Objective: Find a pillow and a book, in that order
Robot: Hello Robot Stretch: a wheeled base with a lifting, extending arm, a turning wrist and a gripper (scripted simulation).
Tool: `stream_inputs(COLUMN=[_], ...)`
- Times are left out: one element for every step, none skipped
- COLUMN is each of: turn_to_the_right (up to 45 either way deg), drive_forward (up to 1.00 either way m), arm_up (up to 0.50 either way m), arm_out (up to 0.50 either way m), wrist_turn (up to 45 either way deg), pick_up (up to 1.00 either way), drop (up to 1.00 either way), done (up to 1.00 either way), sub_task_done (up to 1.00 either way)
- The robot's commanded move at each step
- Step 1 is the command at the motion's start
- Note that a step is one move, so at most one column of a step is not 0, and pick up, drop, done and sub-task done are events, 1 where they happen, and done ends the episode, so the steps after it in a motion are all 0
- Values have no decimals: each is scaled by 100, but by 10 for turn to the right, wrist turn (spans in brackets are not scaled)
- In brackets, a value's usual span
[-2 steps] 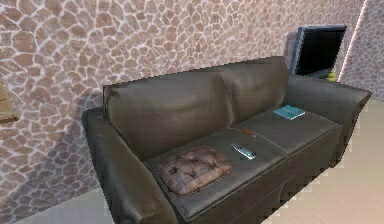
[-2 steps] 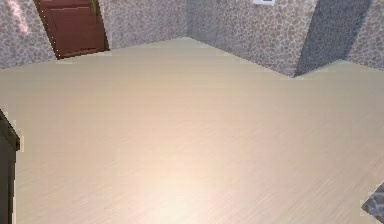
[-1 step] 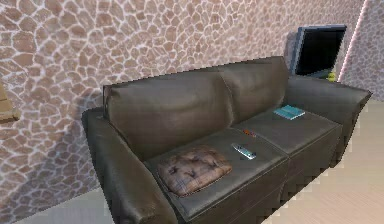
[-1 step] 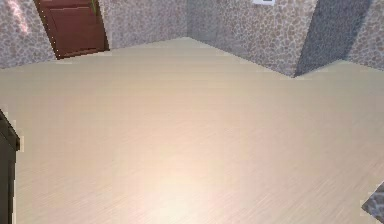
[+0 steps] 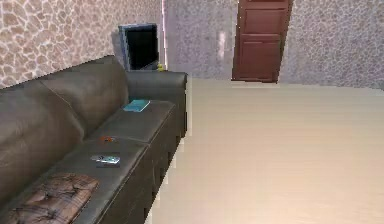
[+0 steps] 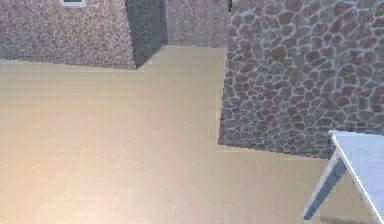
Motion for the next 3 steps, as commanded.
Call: stream_inputs(turn_to_the_right=[450, 450, 90], drive_forward=[0, 0, 0], arm_up=[0, 0, 0], arm_out=[0, 0, 0], wrist_turn=[0, 0, 0], pick_up=[0, 0, 0], drop=[0, 0, 0], done=[0, 0, 0], sub_task_done=[0, 0, 0])
